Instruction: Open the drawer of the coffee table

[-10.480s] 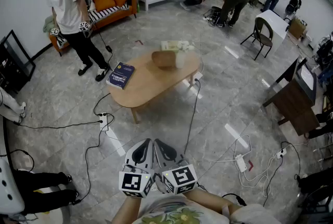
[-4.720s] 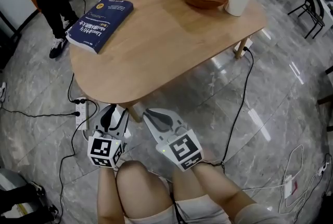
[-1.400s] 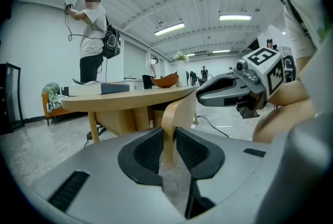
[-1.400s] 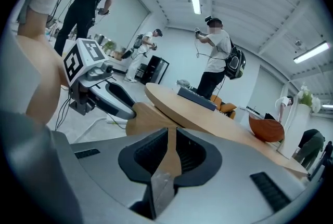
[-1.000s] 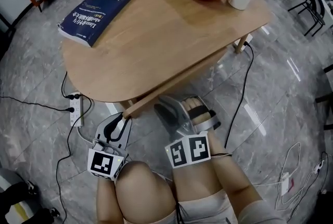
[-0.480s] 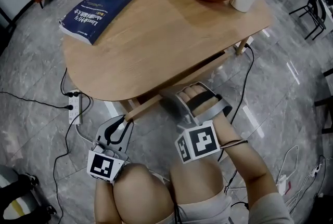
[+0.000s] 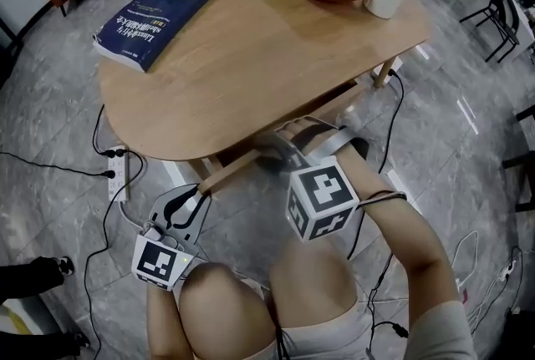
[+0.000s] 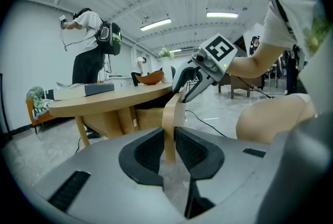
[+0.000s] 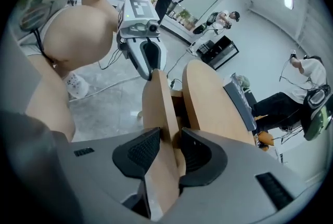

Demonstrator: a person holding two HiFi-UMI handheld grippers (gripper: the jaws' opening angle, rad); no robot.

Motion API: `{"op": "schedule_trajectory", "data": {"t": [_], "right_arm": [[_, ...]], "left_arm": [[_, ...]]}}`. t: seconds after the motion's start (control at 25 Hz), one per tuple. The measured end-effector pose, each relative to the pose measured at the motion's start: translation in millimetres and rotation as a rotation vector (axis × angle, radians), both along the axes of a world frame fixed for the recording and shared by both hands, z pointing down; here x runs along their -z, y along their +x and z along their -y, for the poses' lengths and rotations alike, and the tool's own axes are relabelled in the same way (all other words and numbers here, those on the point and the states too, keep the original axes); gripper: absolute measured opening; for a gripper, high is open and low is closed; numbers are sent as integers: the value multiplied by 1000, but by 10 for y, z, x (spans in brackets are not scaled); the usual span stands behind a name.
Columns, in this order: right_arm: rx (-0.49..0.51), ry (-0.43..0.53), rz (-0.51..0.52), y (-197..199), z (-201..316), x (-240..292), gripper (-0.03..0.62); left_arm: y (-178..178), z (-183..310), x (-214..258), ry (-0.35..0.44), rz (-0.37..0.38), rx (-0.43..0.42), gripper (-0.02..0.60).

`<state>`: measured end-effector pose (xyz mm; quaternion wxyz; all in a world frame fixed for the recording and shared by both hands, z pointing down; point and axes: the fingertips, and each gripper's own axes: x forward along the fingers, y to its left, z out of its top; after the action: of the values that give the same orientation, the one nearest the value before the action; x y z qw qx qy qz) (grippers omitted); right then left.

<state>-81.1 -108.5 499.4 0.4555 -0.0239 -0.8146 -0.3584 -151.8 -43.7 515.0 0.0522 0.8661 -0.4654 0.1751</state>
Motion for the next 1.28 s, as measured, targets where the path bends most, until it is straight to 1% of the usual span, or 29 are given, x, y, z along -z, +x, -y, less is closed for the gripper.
{"op": "schedule_trajectory", "data": {"t": [0.08, 0.2, 0.32, 0.44, 0.56, 0.68, 0.84, 1.0, 1.12, 1.28], "right_arm": [[15, 5, -5, 3, 0, -11, 130], [30, -14, -13, 2, -2, -14, 121], [22, -37, -22, -4, 2, -20, 115], [20, -52, -47, -3, -26, -29, 112], [22, -77, -42, 32, -128, -34, 109], [14, -83, -29, 78, -196, -23, 107], [2, -70, -28, 162, -267, -16, 109], [-10, -61, -22, 220, -332, -9, 108], [-22, -65, -10, 247, -384, -2, 109], [-29, -67, 12, 266, -447, 10, 109]], "left_arm": [[4, 7, -6, -7, 38, -19, 74], [2, 1, -17, -23, 104, -29, 77], [-11, -3, 23, -62, 101, -43, 77], [31, 2, 121, -92, 112, -79, 77], [166, 6, 138, -116, 158, -128, 77], [279, 3, 116, -115, 205, -156, 87], [382, -73, 123, -101, 217, -188, 91], [445, -145, 134, -118, 211, -220, 90], [469, -198, 138, -125, 201, -226, 86], [478, -250, 136, -129, 210, -223, 86]]}}
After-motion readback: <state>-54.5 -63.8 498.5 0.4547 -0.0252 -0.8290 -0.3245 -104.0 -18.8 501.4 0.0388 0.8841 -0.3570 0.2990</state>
